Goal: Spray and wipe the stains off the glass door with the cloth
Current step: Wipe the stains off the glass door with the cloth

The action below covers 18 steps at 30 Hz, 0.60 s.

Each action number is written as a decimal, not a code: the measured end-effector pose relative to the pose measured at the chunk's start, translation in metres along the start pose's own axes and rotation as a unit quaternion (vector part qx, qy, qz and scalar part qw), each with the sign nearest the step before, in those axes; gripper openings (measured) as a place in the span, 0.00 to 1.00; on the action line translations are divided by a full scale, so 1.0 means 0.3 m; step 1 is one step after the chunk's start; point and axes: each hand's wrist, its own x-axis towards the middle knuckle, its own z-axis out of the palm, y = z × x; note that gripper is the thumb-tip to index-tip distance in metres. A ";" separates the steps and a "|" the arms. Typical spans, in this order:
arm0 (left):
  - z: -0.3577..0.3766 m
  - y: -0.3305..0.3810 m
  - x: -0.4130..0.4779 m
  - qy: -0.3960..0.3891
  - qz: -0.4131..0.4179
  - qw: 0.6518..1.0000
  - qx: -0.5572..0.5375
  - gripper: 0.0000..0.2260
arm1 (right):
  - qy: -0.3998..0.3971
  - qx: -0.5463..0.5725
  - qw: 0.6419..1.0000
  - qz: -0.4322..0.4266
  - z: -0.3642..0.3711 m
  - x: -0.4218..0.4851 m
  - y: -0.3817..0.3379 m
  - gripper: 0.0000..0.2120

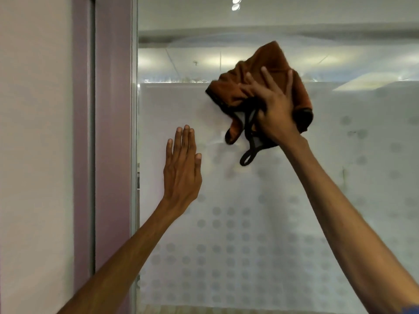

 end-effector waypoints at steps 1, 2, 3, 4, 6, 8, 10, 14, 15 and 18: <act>0.003 0.006 0.002 0.004 -0.006 1.000 0.004 0.25 | -0.014 0.001 1.000 -0.023 0.003 -0.029 -0.004 0.26; 0.006 0.012 0.001 0.009 -0.014 1.000 0.008 0.25 | -0.026 0.002 0.999 -0.041 0.004 -0.070 -0.005 0.25; 0.007 0.018 -0.001 0.012 -0.018 1.000 0.012 0.24 | -0.036 0.002 0.998 -0.054 0.006 -0.122 -0.005 0.25; 0.009 0.023 -0.003 0.012 -0.017 1.000 0.016 0.24 | -0.044 -0.002 0.997 -0.064 0.007 -0.184 -0.003 0.25; 0.010 0.035 -0.008 0.002 -0.003 1.000 0.024 0.24 | -0.063 -0.012 0.995 -0.074 0.005 -0.316 0.003 0.24; 0.009 0.050 -0.015 -0.003 -0.001 1.000 0.020 0.24 | -0.081 -0.014 0.995 -0.065 -0.005 -0.439 0.017 0.22; 0.010 0.073 -0.025 -0.011 -0.002 1.000 0.009 0.24 | -0.076 -0.027 0.996 -0.048 -0.026 -0.533 0.043 0.21; 0.032 0.137 -0.034 -0.029 0.011 0.999 0.007 0.25 | -0.002 -0.080 0.996 0.049 -0.081 -0.504 0.136 0.23; 0.042 0.162 -0.031 -0.032 0.013 0.999 0.005 0.25 | 0.024 -0.084 0.993 0.079 -0.090 -0.455 0.155 0.25; 0.081 0.259 -0.035 -0.037 0.022 0.999 -0.008 0.25 | 0.066 -0.067 0.989 0.117 -0.110 -0.347 0.186 0.28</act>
